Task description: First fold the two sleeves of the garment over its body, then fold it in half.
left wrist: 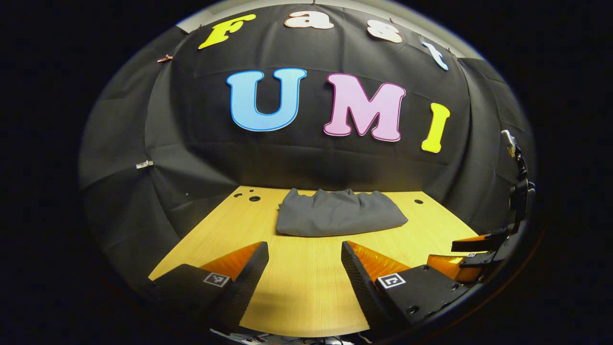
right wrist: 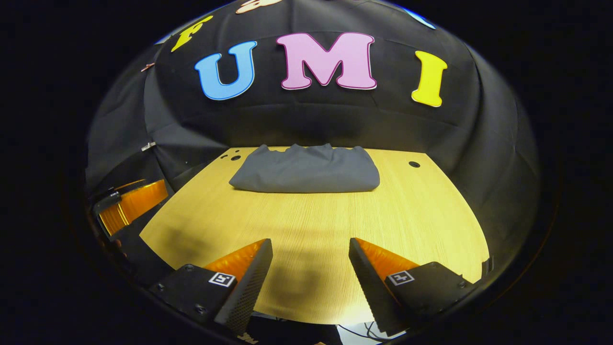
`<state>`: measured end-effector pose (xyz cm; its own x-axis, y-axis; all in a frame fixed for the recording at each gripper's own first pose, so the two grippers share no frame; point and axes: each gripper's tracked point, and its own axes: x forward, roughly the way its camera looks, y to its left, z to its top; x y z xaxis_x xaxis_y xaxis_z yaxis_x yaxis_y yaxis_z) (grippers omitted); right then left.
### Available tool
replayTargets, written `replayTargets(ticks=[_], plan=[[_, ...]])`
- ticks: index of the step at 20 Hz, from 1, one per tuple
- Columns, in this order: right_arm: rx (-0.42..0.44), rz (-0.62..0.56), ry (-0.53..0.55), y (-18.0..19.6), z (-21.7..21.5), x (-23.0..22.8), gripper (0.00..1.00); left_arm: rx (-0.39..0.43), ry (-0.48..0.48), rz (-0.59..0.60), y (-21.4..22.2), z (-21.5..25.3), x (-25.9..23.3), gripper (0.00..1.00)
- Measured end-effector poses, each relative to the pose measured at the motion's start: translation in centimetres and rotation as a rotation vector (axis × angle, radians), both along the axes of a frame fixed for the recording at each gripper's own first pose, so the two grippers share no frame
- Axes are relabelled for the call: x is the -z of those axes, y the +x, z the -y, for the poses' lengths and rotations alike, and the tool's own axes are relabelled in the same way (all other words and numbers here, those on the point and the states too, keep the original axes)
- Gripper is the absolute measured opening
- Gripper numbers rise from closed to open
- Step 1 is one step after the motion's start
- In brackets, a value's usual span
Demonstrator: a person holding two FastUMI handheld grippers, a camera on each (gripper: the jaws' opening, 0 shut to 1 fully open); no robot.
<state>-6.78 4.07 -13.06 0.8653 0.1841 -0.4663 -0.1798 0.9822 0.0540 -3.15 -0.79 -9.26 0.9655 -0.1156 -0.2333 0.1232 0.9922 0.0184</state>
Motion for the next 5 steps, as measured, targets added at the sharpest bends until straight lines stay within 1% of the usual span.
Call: replayTargets(ticks=[5], plan=[[0.017,-0.009,0.010,1.2,0.1,0.1,0.98,0.013,0.007,-0.009,1.3,0.1,0.4,0.96]])
